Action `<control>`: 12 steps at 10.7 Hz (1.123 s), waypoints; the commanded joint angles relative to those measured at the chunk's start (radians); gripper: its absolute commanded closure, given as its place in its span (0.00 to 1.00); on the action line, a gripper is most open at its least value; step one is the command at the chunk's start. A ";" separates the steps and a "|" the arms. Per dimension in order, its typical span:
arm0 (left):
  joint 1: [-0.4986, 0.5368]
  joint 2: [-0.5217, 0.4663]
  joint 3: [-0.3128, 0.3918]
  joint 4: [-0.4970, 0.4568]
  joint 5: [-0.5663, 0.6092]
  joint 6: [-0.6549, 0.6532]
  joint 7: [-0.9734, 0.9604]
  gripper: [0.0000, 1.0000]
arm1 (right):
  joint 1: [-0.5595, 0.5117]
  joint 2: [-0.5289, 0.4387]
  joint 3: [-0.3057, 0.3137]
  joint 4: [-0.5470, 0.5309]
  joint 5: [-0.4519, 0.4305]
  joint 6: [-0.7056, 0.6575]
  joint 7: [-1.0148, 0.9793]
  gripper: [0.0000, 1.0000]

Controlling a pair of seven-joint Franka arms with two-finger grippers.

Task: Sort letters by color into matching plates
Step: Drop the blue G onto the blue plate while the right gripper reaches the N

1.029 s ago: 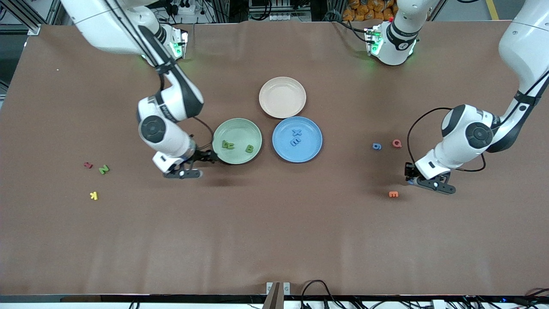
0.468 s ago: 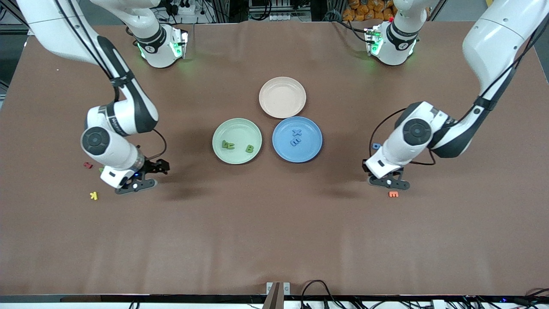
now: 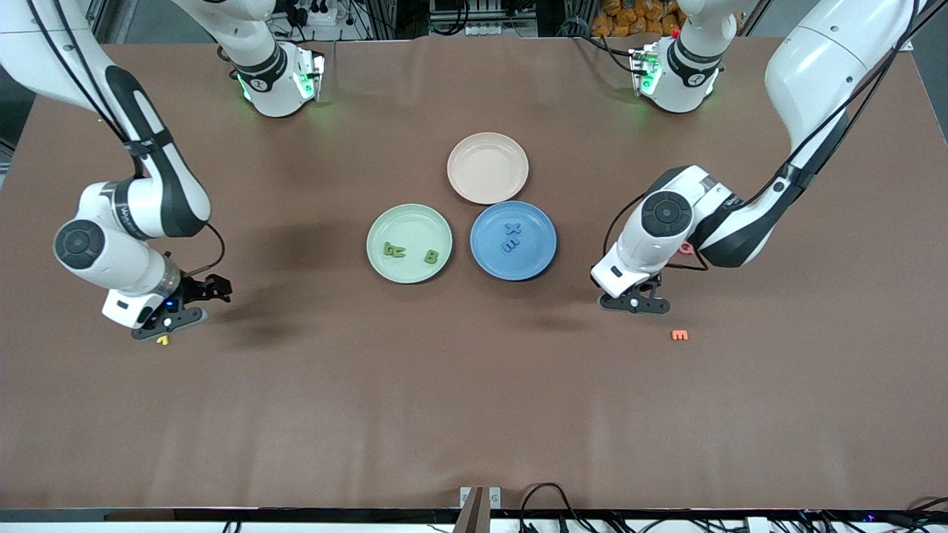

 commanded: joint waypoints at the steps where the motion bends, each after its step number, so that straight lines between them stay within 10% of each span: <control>1: -0.073 -0.008 0.007 0.014 0.011 -0.018 -0.115 1.00 | -0.099 -0.012 0.049 -0.041 -0.046 0.057 -0.118 0.00; 12: -0.305 0.032 0.015 0.057 0.008 -0.018 -0.472 1.00 | -0.256 0.036 0.050 -0.156 -0.227 0.229 -0.301 0.00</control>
